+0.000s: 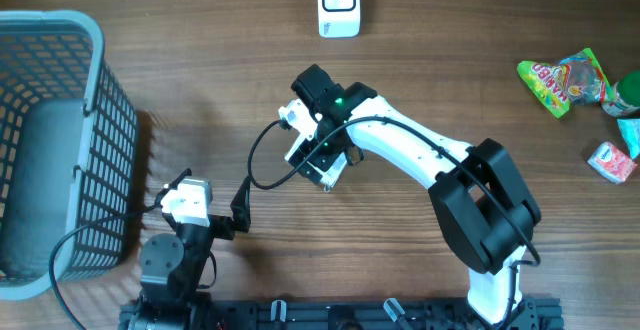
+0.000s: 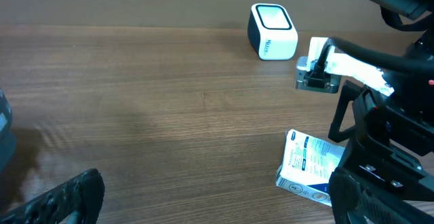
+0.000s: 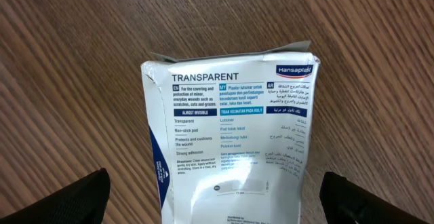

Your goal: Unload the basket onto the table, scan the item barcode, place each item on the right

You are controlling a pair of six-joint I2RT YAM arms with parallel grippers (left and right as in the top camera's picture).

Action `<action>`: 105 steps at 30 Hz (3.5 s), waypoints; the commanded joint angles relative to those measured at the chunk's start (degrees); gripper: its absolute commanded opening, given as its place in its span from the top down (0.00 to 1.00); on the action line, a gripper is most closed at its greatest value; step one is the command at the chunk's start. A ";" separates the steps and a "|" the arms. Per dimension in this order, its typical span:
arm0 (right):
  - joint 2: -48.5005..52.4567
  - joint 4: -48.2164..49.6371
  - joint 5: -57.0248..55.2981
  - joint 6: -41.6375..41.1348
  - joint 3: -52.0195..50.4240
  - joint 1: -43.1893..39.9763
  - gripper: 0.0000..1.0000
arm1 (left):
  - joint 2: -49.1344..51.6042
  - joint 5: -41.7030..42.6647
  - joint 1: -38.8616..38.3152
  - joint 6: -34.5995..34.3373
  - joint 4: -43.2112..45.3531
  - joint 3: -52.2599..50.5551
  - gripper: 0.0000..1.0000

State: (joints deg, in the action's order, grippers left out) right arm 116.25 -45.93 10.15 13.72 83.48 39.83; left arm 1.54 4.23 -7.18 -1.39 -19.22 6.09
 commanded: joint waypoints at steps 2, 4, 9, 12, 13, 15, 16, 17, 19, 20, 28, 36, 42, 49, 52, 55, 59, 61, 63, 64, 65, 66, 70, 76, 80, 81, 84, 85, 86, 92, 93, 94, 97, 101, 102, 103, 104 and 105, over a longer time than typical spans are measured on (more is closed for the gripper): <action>-0.31 0.94 -3.63 -0.39 -0.59 -0.13 0.00 | -0.31 0.46 -0.22 -0.57 0.24 -0.24 0.00; -0.31 0.90 -6.99 -0.50 -0.59 -0.13 0.00 | -0.31 0.46 -0.22 -0.57 0.24 -0.24 0.00; -0.26 4.96 -3.82 -0.52 -6.78 0.04 0.00 | -0.31 0.46 -0.22 -0.57 0.24 -0.24 0.00; -0.22 5.20 -3.50 -0.35 -7.87 1.31 0.00 | -0.31 0.46 -0.22 -0.57 0.24 -0.24 0.00; -0.22 5.18 -3.48 -0.33 -7.87 1.57 0.00 | -0.31 0.46 -0.22 -0.59 0.24 -0.24 0.00; -0.20 5.29 -2.71 -0.35 -7.87 1.84 0.00 | -0.31 0.46 -0.22 -0.59 0.24 -0.24 0.00; -0.17 5.44 -2.69 -0.24 -7.87 1.84 0.00 | -0.31 0.46 -0.22 -0.57 0.24 -0.24 0.00; 0.35 5.73 -3.19 -0.15 -7.87 1.79 0.00 | -0.31 0.46 -0.22 -0.57 0.24 -0.24 0.00; 2.91 6.97 -3.76 -0.20 -7.87 1.79 0.00 | -0.31 0.46 -0.22 -0.57 0.24 -0.24 0.00; 4.17 7.41 -3.76 -0.17 -7.87 1.79 0.00 | -0.31 0.46 -0.22 -0.57 0.24 -0.24 0.00; 6.97 8.90 -3.98 -0.85 -7.85 1.77 0.31 | -0.31 0.46 -0.22 -0.57 0.24 -0.24 0.00; 2.73 -7.39 5.38 -5.11 6.05 -3.17 0.42 | -0.31 0.46 -0.22 -0.59 0.24 -0.24 0.00; 0.00 -15.85 27.39 -1.53 11.06 -10.25 0.41 | -0.31 0.46 -0.22 -0.59 0.24 -0.24 0.00; 0.00 -16.83 45.16 -11.34 11.06 -13.88 0.43 | -0.31 0.46 -0.22 -0.57 0.24 -0.24 0.00; 0.00 -13.81 38.07 -18.47 10.95 -14.47 0.42 | -0.31 0.46 -0.22 -0.57 0.24 -0.24 0.00; 0.02 -12.76 6.27 -42.77 9.35 -14.36 0.30 | -0.31 0.46 -0.22 -0.57 0.24 -0.24 0.00; 0.02 -15.65 -7.80 -78.16 7.98 -14.34 0.00 | -0.31 0.46 -0.22 -0.57 0.24 -0.24 0.00; 0.02 -14.93 -7.85 -86.53 8.00 -14.32 0.00 | -0.31 0.46 -0.22 -0.57 0.24 -0.24 0.00; 0.02 -15.17 -9.40 -86.86 8.00 -14.43 0.00 | -0.31 0.46 -0.22 -0.57 0.24 -0.24 0.00; 0.02 -16.20 -11.58 -85.11 8.00 -14.40 0.06 | -0.31 0.46 -0.22 -0.57 0.24 -0.24 0.00; 0.02 -17.70 -13.31 -83.30 8.00 -14.43 0.30 | -0.31 0.46 -0.22 -0.57 0.24 -0.24 0.00; 0.02 -19.71 -15.43 -81.79 8.00 -14.43 0.40 | -0.31 0.46 -0.22 -0.59 0.24 -0.24 0.00; 0.11 -22.29 -20.04 -75.10 4.04 -14.29 0.75 | -0.31 0.46 -0.22 -0.57 0.24 -0.24 0.00; 0.22 -7.85 6.12 -60.19 -8.72 -13.68 0.83 | -0.31 0.46 -0.22 -0.57 0.24 -0.24 0.00; 0.22 -11.72 15.74 -60.22 -8.72 -11.69 0.72 | -0.31 0.46 -0.22 -0.57 0.24 -0.24 0.00; 0.22 -11.06 18.01 -60.33 -8.72 -11.52 0.70 | -0.31 0.46 -0.22 -0.59 0.24 -0.24 0.00; 0.22 -1.31 26.29 -62.49 -8.72 -11.39 0.59 | -0.31 0.46 -0.22 -0.57 0.24 -0.24 0.00; 0.22 3.37 24.92 -65.11 -8.72 -11.39 0.49 | -0.31 0.46 -0.22 -0.57 0.24 -0.24 0.00; 0.22 9.01 22.38 -68.13 -8.72 -11.39 0.46 | -0.31 0.46 -0.22 -0.59 0.24 -0.24 0.00; -0.76 18.58 37.53 -61.66 -8.70 -11.39 0.33 | -0.31 0.46 -0.22 -0.57 0.24 -0.24 0.00; -2.01 17.49 39.67 -57.09 -8.70 -11.39 0.10 | -0.31 0.46 -0.22 -0.57 0.24 -0.24 0.00; -4.33 15.63 39.36 -50.05 -8.68 -11.39 0.01 | -0.31 0.46 -0.22 -0.57 0.24 -0.24 0.00; -12.61 13.14 32.98 -29.51 -8.59 -11.39 0.01 | -0.31 0.46 -0.22 -0.59 0.24 -0.24 0.00; -16.41 12.79 12.13 13.40 -8.61 -11.39 0.00 | -0.31 0.46 -0.22 -0.57 0.24 -0.24 0.00; -15.10 12.70 10.16 17.18 -8.61 -11.39 0.00 | -0.31 0.46 -0.22 -0.57 0.24 -0.24 0.00; -12.98 12.83 10.56 18.53 -8.61 -11.39 0.00 | -0.31 0.46 -0.22 -0.59 0.24 -0.24 0.00; -11.56 12.85 12.79 19.37 -8.61 -11.39 0.00 | -0.31 0.46 -0.22 -0.57 0.24 -0.24 0.00; -10.16 12.85 13.86 19.47 -8.61 -11.28 0.00 | -0.31 0.46 -0.22 -0.57 0.24 -0.24 0.00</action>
State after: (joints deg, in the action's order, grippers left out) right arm 102.45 -33.04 24.99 24.25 74.61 28.42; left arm 1.54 4.23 -7.18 -1.39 -19.22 6.09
